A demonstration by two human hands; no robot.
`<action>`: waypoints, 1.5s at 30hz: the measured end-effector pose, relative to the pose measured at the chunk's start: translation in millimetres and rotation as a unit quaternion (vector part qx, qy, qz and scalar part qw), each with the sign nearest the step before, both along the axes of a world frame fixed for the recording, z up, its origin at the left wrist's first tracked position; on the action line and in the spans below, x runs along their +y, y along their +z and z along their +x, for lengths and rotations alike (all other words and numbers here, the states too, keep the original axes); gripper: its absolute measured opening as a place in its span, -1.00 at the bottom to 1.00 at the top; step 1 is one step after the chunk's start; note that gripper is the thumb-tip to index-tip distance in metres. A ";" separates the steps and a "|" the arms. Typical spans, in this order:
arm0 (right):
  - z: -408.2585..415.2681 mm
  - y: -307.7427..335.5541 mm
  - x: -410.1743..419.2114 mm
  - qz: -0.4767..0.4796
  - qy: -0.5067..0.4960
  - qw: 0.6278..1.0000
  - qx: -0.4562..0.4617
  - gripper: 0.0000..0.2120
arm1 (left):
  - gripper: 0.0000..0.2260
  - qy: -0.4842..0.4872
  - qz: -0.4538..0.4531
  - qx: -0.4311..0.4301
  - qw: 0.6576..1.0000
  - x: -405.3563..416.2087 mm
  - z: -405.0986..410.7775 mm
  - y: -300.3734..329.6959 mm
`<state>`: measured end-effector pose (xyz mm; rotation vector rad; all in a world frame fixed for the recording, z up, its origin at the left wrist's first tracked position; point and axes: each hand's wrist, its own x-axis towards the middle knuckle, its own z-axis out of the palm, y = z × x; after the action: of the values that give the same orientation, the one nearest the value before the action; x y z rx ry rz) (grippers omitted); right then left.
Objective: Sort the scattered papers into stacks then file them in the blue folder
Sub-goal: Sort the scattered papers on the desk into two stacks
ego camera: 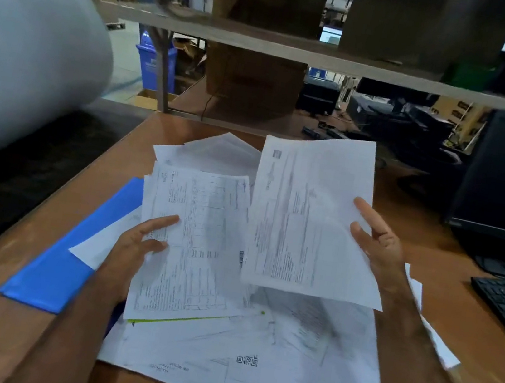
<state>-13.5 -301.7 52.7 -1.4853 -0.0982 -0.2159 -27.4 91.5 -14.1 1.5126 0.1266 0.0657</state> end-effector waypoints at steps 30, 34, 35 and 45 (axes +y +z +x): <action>-14.5 -97.3 46.9 -0.664 -0.039 0.741 0.093 -0.24 | -0.55 -0.012 0.067 -0.072 0.995 7.5 -5.9 -3.9; -1.7 -82.2 30.1 -0.627 0.064 0.772 0.084 -0.23 | -0.55 0.000 -0.001 -0.032 0.999 17.0 -4.6 -4.3; 0.5 -77.3 25.9 -0.637 0.063 0.764 0.084 -0.22 | -0.56 -0.001 -0.010 -0.028 1.000 19.3 -5.5 -4.6; -15.0 -59.8 22.7 -0.723 -0.097 0.651 0.210 -0.10 | -0.60 0.013 0.023 0.009 1.000 32.7 -8.8 -19.3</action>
<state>-28.5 -279.0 -7.0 -3.1418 0.3766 0.1243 -36.2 124.2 -33.4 1.5586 0.1597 0.0764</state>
